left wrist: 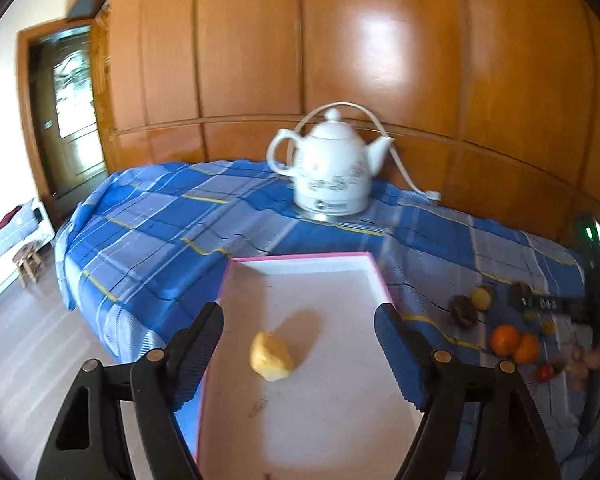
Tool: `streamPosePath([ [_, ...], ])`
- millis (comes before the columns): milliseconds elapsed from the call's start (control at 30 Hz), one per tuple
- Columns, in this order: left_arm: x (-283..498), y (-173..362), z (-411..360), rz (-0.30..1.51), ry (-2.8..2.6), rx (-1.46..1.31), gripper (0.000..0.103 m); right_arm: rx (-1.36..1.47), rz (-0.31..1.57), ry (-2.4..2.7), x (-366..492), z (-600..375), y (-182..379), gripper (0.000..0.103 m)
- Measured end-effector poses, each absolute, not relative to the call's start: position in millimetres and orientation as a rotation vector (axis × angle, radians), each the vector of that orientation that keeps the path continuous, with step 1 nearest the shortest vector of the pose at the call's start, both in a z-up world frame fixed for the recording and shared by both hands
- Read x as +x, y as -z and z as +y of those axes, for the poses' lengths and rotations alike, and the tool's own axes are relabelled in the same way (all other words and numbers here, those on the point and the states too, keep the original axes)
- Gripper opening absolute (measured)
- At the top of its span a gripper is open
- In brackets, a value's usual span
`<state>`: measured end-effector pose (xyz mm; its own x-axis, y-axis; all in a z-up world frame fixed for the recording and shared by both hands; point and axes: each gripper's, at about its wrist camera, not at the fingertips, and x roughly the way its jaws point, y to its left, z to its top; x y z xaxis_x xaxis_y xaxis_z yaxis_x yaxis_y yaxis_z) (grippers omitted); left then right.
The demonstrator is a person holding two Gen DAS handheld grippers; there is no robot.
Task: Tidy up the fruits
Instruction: 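Grasp the dark round fruit with the right gripper and lift it toward the tray, then lower the dark round fruit beside the yellow fruit and open the right gripper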
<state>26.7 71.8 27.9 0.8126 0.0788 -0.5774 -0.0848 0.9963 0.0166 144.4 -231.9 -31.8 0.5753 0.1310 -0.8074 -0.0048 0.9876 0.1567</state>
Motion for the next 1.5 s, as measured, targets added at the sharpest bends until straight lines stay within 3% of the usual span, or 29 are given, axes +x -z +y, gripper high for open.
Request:
streamPosePath([
  [267,6,-38,37,0.575,0.065,0.050,0.079,0.152,0.888,-0.200,128,-205,5,0.044],
  [567,-10,-50,20,0.543,0.115,0.084,0.080,0.072,0.940,-0.484,111,-119,11,0.044],
  [1500,-23,-57,51,0.508,0.009,0.051,0.087,-0.041,1.051,-0.661,125,-32,35,0.044],
])
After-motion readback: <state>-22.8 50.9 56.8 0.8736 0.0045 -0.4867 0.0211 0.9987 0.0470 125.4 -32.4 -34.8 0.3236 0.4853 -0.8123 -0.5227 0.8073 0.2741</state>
